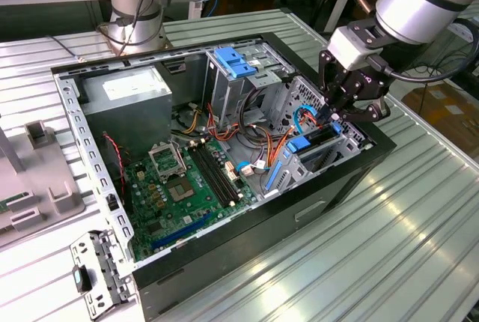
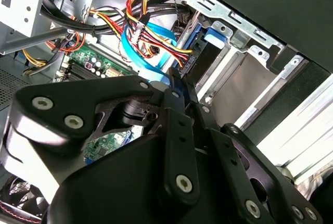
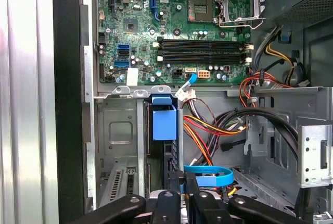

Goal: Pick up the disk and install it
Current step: 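Insert the second disk wire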

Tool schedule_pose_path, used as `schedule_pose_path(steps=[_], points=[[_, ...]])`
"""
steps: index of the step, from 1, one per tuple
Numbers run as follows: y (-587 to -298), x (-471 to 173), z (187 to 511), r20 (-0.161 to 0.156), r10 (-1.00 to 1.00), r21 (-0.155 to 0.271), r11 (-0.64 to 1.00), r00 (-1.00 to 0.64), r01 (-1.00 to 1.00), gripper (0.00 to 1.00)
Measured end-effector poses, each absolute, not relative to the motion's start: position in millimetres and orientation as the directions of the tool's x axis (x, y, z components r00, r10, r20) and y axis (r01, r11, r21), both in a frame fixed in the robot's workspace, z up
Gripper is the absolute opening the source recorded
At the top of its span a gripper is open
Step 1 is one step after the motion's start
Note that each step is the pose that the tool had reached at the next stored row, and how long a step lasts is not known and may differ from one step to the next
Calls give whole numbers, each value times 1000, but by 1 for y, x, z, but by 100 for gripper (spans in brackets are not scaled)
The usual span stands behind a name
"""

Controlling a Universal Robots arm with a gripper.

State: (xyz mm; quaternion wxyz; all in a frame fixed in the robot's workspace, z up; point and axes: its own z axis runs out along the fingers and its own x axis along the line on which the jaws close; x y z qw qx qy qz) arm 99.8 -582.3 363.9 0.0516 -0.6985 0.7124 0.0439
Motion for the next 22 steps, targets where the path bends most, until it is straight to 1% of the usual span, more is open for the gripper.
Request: schedule_pose_path(steps=[22], points=[[-586, 99, 360, -136, -991, -10, 20, -19, -1000, 16]])
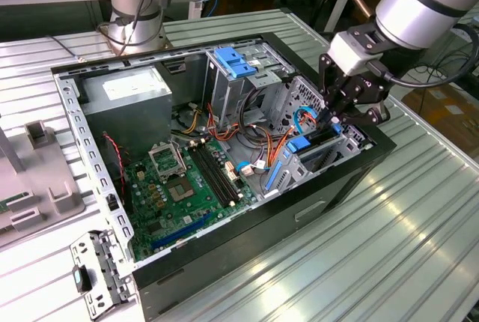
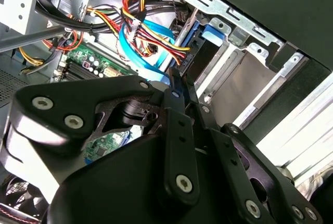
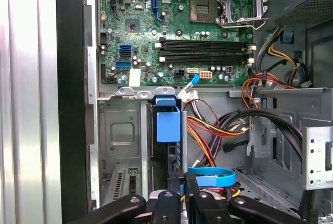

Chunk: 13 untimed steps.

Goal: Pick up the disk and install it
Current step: 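Insert the second disk wire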

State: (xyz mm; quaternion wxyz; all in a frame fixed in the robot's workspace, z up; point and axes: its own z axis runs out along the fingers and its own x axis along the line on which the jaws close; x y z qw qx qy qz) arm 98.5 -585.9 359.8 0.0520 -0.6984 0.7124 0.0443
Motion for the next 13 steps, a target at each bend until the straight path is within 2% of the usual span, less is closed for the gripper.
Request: schedule_pose_path(steps=[13], points=[[-587, 97, 350, -136, -990, -10, 20, -19, -1000, 16]])
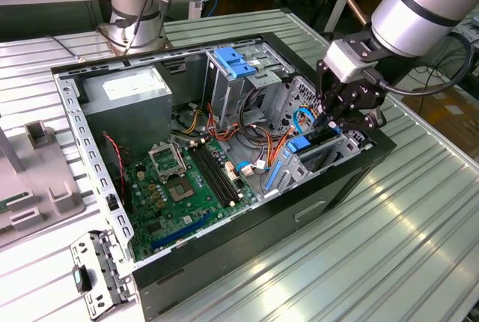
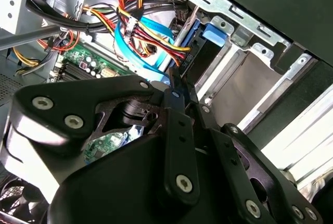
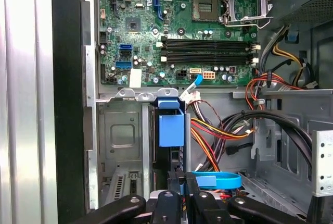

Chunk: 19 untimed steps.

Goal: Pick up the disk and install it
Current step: 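Insert the second disk wire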

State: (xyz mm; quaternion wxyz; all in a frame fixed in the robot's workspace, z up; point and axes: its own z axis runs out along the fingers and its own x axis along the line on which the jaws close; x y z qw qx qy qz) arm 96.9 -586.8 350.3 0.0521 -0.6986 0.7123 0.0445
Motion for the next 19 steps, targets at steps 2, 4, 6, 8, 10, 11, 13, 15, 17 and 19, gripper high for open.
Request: schedule_pose_path(steps=[2, 4, 6, 8, 10, 11, 13, 15, 17, 19], points=[[-587, 97, 349, -136, -990, -10, 20, -18, -1000, 16], [-587, 97, 348, -136, -990, -10, 20, -18, -1000, 16], [-587, 97, 347, -136, -991, -10, 19, -18, -1000, 16], [-587, 97, 346, -136, -991, -9, 19, -18, -1000, 16], [-588, 95, 344, -136, -991, -10, 18, -17, -1000, 16], [-588, 96, 344, -138, -990, -10, 5, -4, -1000, 16], [-588, 98, 341, -137, -991, -10, 4, -3, -1000, 35], [-588, 98, 341, -137, -991, -10, 4, -3, -1000, 42], [-588, 98, 342, -137, -991, -10, 4, -3, -1000, 42], [-588, 98, 344, -138, -990, -10, 4, -3, -1000, 42]])
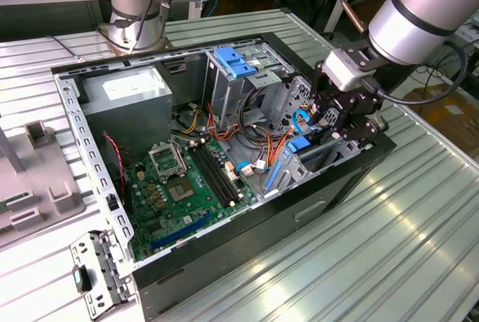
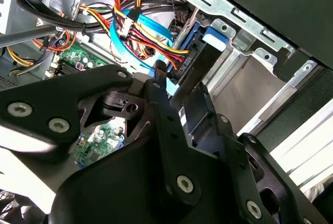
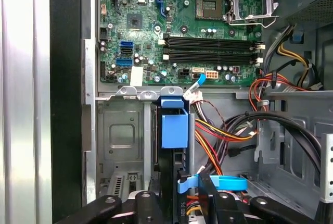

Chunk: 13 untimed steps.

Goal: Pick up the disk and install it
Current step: 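Insert the second disk wire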

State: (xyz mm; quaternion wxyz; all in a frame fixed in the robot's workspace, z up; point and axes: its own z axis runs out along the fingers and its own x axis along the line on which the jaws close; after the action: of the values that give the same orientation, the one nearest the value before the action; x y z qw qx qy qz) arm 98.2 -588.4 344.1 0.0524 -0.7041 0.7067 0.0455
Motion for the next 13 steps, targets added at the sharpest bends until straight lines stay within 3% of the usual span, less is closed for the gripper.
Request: schedule_pose_path(steps=[11, 13], points=[[-588, 98, 357, -156, -988, -9, 4, -3, -1000, 42], [-588, 98, 357, -163, -987, -9, 4, -3, -1000, 34]])
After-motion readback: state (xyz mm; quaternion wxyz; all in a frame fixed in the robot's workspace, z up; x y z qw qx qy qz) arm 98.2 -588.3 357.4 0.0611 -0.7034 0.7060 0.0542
